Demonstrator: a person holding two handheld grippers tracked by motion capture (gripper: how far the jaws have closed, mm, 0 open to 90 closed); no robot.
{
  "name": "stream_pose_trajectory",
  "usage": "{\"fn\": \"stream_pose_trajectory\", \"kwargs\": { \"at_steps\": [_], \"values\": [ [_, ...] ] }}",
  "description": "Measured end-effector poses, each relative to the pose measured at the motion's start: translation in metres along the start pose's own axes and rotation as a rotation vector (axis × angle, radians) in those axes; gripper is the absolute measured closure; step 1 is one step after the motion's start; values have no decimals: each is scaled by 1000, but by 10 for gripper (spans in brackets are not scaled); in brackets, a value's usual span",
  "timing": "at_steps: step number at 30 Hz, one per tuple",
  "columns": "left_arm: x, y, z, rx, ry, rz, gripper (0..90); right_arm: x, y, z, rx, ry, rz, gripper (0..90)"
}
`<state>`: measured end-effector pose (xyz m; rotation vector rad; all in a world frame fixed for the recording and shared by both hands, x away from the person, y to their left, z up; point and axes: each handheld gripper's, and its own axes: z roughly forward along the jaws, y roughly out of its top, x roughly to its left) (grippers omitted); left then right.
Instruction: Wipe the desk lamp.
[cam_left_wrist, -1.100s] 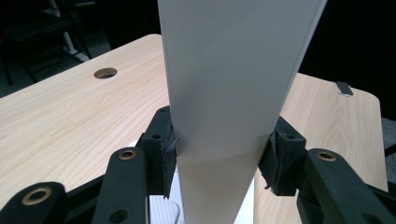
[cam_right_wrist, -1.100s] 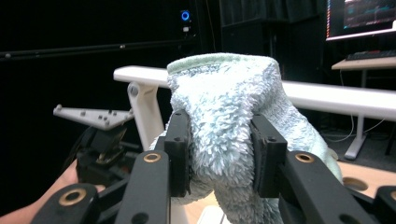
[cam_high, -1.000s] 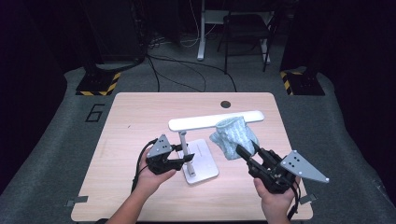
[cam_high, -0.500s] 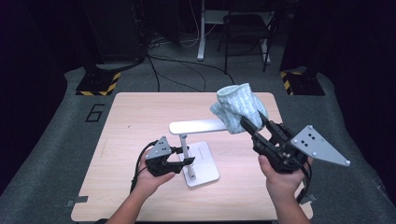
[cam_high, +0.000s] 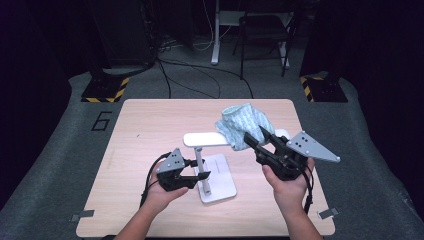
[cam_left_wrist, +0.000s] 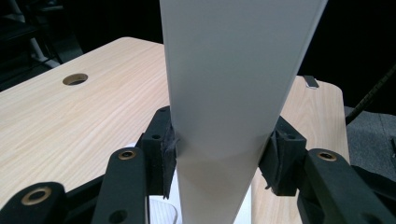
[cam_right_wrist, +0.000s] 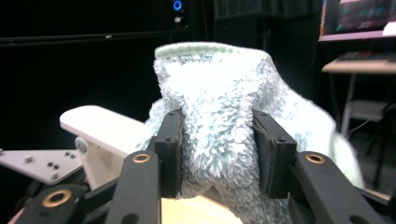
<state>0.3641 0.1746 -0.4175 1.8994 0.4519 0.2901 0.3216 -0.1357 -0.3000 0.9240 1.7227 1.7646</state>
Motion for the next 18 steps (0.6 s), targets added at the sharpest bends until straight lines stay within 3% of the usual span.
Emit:
{"fn": "stream_pose_trajectory", "kwargs": {
  "at_steps": [5,13,15,18],
  "values": [
    [0,0,1,-4,0,0,523,-3,2,-1,29,-16,11,494],
    [-1,0,1,-5,-2,-11,522,0,11,2,-9,-45,21,455],
    [0,0,1,-3,-1,3,523,2,12,5,-10,-55,16,453],
    [-1,0,1,-4,-2,-6,523,6,10,8,6,-74,-24,538]
  ]
}}
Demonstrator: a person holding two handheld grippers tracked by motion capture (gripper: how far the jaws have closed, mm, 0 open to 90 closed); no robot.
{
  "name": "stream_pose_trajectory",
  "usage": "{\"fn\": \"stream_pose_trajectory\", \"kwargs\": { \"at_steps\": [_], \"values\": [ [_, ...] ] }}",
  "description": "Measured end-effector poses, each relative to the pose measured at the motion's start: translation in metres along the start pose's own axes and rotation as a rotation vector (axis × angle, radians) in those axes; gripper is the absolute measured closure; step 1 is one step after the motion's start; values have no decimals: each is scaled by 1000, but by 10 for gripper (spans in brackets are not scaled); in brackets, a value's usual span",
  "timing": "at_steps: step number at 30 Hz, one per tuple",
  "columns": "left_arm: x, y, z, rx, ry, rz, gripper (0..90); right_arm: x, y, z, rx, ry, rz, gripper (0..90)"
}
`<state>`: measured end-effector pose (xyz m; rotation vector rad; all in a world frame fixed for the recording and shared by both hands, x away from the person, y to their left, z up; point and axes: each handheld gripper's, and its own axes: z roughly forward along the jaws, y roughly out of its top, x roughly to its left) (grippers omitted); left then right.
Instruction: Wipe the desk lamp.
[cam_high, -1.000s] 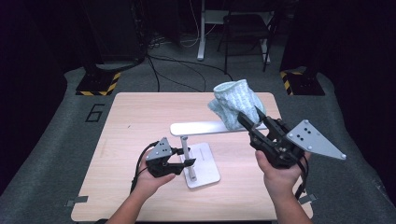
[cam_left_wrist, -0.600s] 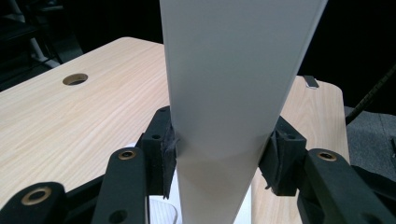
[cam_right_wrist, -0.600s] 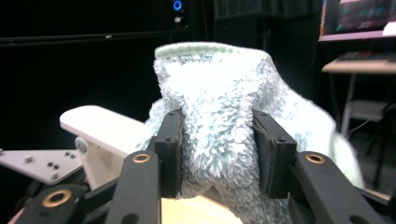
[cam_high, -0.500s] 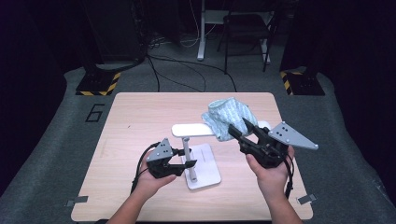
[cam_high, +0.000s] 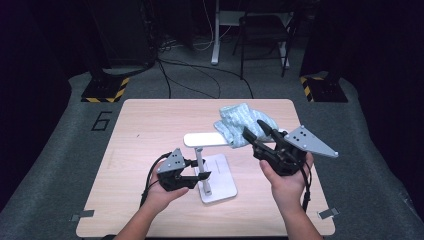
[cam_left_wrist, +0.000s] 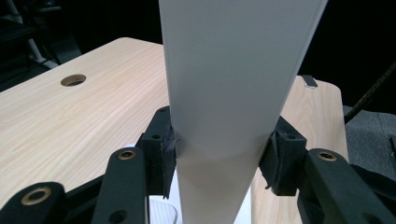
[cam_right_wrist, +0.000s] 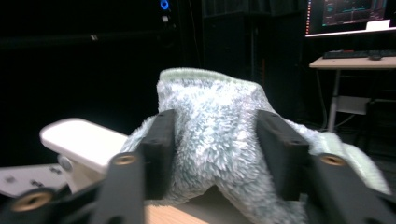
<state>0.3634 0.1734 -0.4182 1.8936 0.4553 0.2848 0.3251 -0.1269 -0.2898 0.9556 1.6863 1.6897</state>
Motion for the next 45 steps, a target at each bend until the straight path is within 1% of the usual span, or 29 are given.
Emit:
{"fn": "stream_pose_trajectory", "kwargs": {
  "at_steps": [2,4,5,7,9,10,12,14,16,17,18,19,21,22,23,24,27,28,30,32,33,34,36,38,40,42,43,45],
  "values": [
    [0,0,0,5,-5,2,524,2,-4,1,7,-26,-58,594],
    [0,0,0,4,-4,3,524,2,-8,-1,-5,-32,-83,620],
    [-1,0,0,-3,4,3,524,1,-10,-2,-13,-35,-87,629],
    [0,0,0,1,-1,3,524,-3,-14,-5,-39,-30,-84,637],
    [0,-1,0,-2,-4,5,524,-9,-18,-8,-63,-28,-92,643],
    [0,-1,1,-7,0,5,524,-14,-21,-10,-76,-21,-88,646],
    [1,-1,0,-3,-12,7,525,-23,-24,-12,-88,12,-75,647],
    [1,-1,1,-10,-15,6,525,-37,-26,-16,-90,51,-52,649],
    [2,-1,1,-12,-15,6,525,-47,-25,-19,-82,54,-64,649],
    [3,-2,1,-13,-25,7,525,-52,-25,-21,-78,62,-68,649],
    [3,-1,0,-6,-31,10,525,-58,-24,-22,-76,79,-75,649],
    [3,-2,1,-12,-29,9,525,-66,-24,-22,-67,108,-90,648],
    [4,-2,1,-19,-41,9,525,-82,-23,-22,-41,198,-87,646],
    [5,-2,1,-19,-43,9,525,-88,-22,-22,-35,230,-93,645],
    [6,-2,0,-11,-53,12,525,-92,-21,-22,-26,248,-93,645],
    [6,-2,0,-16,-53,14,525,-99,-20,-23,-15,257,-87,646],
    [8,-3,-1,-14,-65,19,525,-113,-18,-24,-6,255,-75,646],
    [8,-3,-1,-15,-66,18,525,-119,-19,-25,4,277,-54,646],
    [9,-3,-2,-11,-65,22,525,-126,-21,-28,-5,304,-43,646],
    [10,-3,-2,-15,-68,26,525,-131,-24,-31,-15,334,-25,646],
    [9,-3,-2,-17,-68,20,525,-133,-25,-33,-14,342,-13,646],
    [9,-3,-2,-15,-68,25,525,-135,-27,-34,-23,341,-10,646],
    [8,-3,-2,-11,-64,21,525,-137,-30,-36,-28,352,4,649],
    [9,-3,-1,-17,-63,20,525,-135,-32,-35,-33,348,13,653],
    [9,-3,-2,-12,-65,24,525,-131,-33,-35,-46,349,6,659],
    [9,-3,-2,-11,-63,22,525,-127,-33,-33,-53,363,6,662],
    [8,-3,-1,-12,-61,19,525,-124,-34,-32,-57,363,10,662],
    [8,-3,-1,-14,-56,19,525,-116,-34,-27,-63,379,21,665]
  ]
}}
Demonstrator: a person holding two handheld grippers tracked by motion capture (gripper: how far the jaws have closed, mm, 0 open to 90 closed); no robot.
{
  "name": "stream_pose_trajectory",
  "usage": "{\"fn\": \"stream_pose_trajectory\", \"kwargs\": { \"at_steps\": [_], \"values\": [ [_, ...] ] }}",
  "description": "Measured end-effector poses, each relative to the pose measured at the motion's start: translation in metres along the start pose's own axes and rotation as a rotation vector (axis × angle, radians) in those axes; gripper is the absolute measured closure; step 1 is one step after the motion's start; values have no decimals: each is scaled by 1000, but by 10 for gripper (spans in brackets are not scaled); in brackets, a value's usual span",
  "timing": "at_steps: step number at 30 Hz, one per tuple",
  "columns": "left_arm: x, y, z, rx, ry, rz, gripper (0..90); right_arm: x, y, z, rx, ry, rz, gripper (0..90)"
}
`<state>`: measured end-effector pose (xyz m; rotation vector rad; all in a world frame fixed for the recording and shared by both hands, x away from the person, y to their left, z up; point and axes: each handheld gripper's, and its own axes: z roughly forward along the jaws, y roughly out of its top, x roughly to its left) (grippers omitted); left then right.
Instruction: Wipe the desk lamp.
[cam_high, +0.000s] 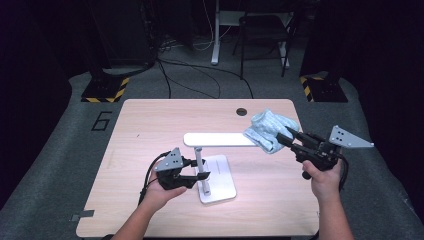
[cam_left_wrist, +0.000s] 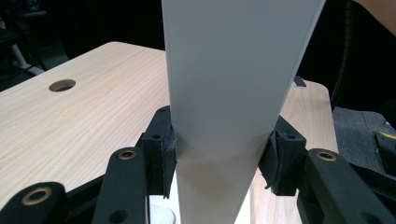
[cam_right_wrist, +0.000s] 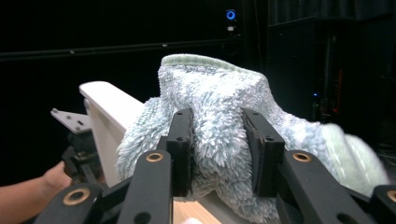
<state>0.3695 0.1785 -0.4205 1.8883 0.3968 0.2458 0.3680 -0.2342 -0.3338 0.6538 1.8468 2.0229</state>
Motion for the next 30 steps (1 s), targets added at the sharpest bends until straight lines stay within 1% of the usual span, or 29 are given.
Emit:
{"fn": "stream_pose_trajectory", "kwargs": {
  "at_steps": [3,5,7,9,11,13,14,16,17,18,22,23,24,26,27,30],
  "values": [
    [-1,0,0,-1,11,-1,525,9,0,11,-11,20,11,668],
    [-1,0,0,-1,9,-4,525,17,0,19,-22,41,20,668],
    [-1,0,0,-2,14,-5,525,27,0,30,-26,65,8,667],
    [-2,0,0,-2,15,-6,524,35,1,39,-28,85,7,666],
    [-2,1,0,5,15,-4,524,42,3,49,-17,98,2,666],
    [-3,1,0,7,29,-2,524,50,6,59,-5,97,-8,667],
    [-3,1,0,5,26,-2,524,54,7,64,3,99,-11,667],
    [-3,1,1,8,37,3,525,60,10,73,15,102,-9,667],
    [-3,1,0,16,31,9,525,64,12,79,19,101,-8,666],
    [-3,2,0,20,35,12,524,67,12,83,24,103,-10,667],
    [-4,2,1,15,38,4,525,82,17,103,42,107,-17,667],
    [-5,1,1,14,36,-4,525,86,17,107,42,105,-18,667],
    [-4,2,1,14,44,10,525,88,18,110,46,110,-21,667],
    [-5,2,1,13,43,6,525,96,19,120,46,114,-16,667],
    [-5,2,1,18,39,6,525,98,20,123,47,115,-22,667],
    [-5,2,1,16,46,8,525,108,21,133,50,120,-23,666]
  ]
}}
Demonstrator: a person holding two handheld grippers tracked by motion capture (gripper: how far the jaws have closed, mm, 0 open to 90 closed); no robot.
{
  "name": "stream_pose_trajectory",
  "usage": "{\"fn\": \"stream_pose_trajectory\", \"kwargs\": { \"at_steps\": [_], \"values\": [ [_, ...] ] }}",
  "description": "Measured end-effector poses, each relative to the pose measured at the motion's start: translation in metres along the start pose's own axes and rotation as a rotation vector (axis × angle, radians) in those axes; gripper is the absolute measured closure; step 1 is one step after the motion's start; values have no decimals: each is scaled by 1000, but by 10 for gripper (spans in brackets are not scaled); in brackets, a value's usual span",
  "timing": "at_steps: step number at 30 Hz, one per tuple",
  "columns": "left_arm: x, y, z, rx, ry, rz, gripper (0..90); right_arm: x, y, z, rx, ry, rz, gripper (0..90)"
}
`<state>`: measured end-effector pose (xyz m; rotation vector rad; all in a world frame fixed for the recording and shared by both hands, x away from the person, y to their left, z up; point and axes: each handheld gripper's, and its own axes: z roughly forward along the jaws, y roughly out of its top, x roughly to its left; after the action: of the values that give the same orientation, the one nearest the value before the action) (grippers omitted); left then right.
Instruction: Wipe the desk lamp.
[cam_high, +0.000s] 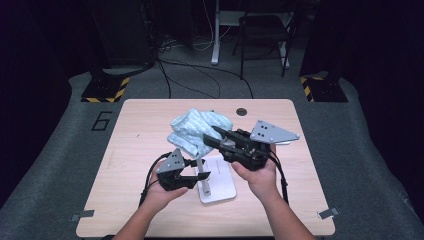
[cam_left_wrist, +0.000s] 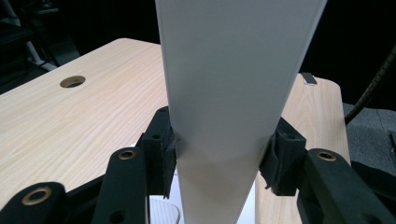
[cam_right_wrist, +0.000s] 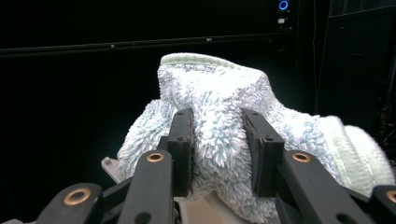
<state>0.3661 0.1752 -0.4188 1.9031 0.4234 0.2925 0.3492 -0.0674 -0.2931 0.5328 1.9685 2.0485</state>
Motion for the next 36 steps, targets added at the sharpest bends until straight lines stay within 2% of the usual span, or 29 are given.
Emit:
{"fn": "stream_pose_trajectory", "kwargs": {
  "at_steps": [3,5,8,10,13,15,23,26,30,36],
  "values": [
    [0,0,0,-6,10,-1,525,6,1,6,3,-5,-20,664],
    [-1,-1,1,-11,2,-11,525,6,1,5,8,-15,-29,665],
    [-1,-1,1,-6,-1,0,525,3,2,1,6,-27,-38,664],
    [-1,-1,0,-6,-3,-3,526,-1,1,-3,7,-48,-35,665],
    [-2,-1,1,-5,-6,-14,526,-10,-1,-13,4,-74,-6,664],
    [-1,-1,0,-3,-3,-6,526,-16,-3,-21,0,-97,17,665],
    [-1,-1,1,-6,5,3,526,-43,-14,-65,-26,-199,81,665],
    [-1,-1,1,-5,5,2,526,-53,-19,-87,-34,-233,102,665],
    [-1,-1,1,-5,5,1,526,-60,-24,-112,-46,-274,87,663],
    [-1,-1,2,-8,3,-10,526,-68,-34,-145,-73,-339,93,663]
  ]
}}
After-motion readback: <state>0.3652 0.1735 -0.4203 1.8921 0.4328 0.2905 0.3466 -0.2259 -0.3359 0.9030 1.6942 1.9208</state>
